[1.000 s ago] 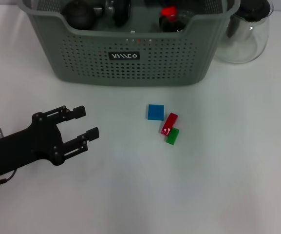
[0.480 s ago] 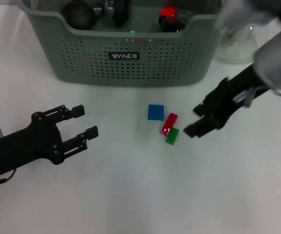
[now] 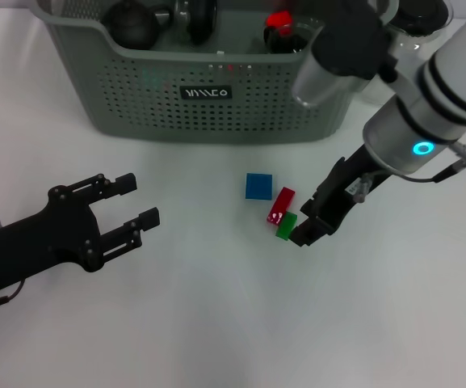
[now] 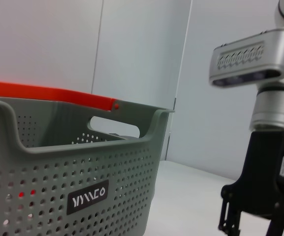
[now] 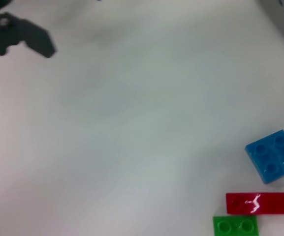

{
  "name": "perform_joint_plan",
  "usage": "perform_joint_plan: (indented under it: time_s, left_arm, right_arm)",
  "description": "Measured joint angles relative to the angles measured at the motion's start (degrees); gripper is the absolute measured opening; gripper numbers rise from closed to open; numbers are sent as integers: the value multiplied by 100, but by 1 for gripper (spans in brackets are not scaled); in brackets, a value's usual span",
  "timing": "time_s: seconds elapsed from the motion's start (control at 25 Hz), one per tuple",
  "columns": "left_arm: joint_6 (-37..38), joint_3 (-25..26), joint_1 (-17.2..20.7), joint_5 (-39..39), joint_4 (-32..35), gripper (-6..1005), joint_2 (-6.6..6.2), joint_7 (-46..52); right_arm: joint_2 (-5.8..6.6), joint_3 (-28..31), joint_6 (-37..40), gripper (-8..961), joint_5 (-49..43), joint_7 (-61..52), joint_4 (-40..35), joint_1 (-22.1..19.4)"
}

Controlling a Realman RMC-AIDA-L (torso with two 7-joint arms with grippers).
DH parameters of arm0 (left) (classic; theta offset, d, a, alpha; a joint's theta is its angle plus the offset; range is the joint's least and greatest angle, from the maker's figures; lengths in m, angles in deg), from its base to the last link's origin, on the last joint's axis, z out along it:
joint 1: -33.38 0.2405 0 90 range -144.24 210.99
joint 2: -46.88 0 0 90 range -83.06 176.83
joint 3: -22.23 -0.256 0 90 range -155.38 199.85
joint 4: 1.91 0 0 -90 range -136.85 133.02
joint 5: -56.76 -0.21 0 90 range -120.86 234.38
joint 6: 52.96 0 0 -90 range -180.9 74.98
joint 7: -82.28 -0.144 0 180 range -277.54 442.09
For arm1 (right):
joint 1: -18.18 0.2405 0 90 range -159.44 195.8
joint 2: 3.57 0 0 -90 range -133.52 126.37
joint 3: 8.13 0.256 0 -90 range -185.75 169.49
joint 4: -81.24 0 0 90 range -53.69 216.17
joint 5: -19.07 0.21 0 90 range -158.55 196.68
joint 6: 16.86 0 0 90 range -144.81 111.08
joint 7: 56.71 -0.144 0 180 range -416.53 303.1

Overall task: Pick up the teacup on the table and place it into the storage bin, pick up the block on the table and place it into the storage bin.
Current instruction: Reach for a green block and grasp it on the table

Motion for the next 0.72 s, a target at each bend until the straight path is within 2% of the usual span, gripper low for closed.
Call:
perform_joint_plan:
  time_s: [0.28,0.72]
  left_arm:
    - [-3,0,-17,-10,-7,627,0,0]
    - [-7,0,2,5,-7,627,0,0]
  right_arm:
    - [-11,-458,-627,513,39,56,323,22]
    - [-7,-611,-933,615,42,9,438,22]
